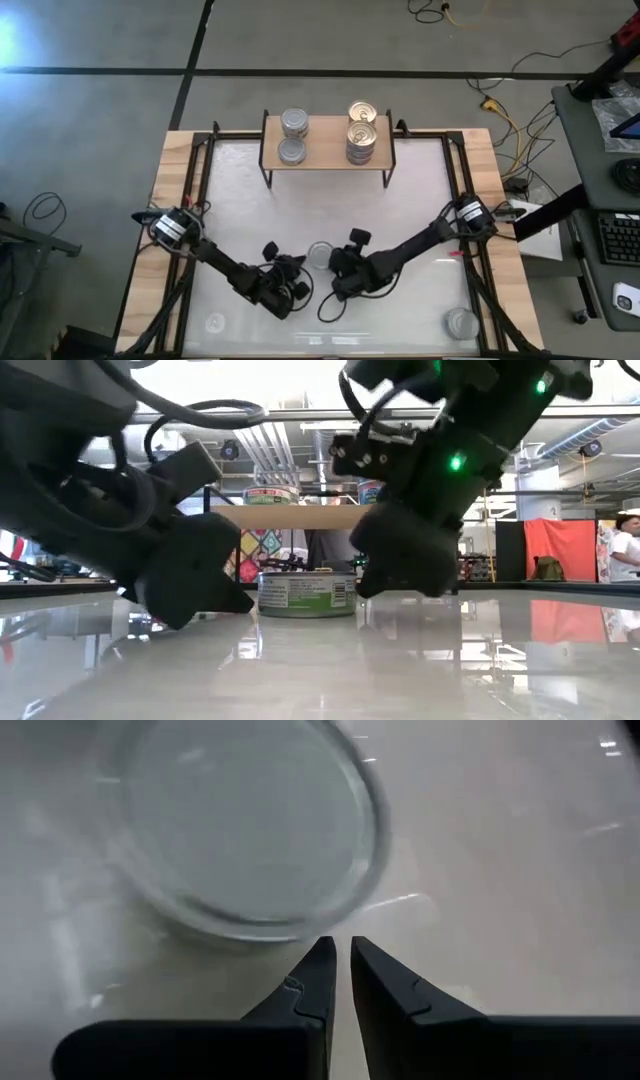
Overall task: Stack canned seafood by type on shelf
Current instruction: Stack the green tuna can on top of the green tuna can on the shelf
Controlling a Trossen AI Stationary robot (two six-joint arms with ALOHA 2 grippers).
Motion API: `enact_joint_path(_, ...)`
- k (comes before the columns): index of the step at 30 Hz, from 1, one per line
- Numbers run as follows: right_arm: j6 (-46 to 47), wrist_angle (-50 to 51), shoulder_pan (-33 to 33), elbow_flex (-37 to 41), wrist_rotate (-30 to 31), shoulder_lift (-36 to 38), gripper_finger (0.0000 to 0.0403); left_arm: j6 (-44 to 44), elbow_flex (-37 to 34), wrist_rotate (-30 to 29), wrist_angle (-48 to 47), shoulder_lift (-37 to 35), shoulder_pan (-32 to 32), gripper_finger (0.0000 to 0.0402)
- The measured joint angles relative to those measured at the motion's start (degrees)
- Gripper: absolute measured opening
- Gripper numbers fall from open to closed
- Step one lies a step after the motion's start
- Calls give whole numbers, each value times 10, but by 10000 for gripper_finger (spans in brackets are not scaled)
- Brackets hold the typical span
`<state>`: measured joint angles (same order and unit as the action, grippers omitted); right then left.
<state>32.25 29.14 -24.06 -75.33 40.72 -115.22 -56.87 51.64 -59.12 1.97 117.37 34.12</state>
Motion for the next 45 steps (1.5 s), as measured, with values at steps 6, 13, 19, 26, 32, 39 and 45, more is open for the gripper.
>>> enact_joint_path(6,-28,0,-14,-40,-117,0,28,51,0,3,22,-5,-53,0)
enact_joint_path(13,-72,65,-38,-106,-182,4,28,187,-1,36,120,-4,-114,0)
enact_joint_path(19,-15,245,-40,-115,-101,18,29,195,-1,55,49,-39,-113,0)
enact_joint_path(26,-14,207,-15,-59,17,19,28,159,-5,77,80,-44,-56,0)
enact_joint_path(32,-71,103,6,-15,-16,18,28,159,0,77,185,13,-44,0)
enact_joint_path(39,-66,103,-9,-12,-82,24,28,159,19,47,219,34,-51,0)
enact_joint_path(45,-49,95,-41,-22,-131,31,28,206,24,31,256,29,-90,0)
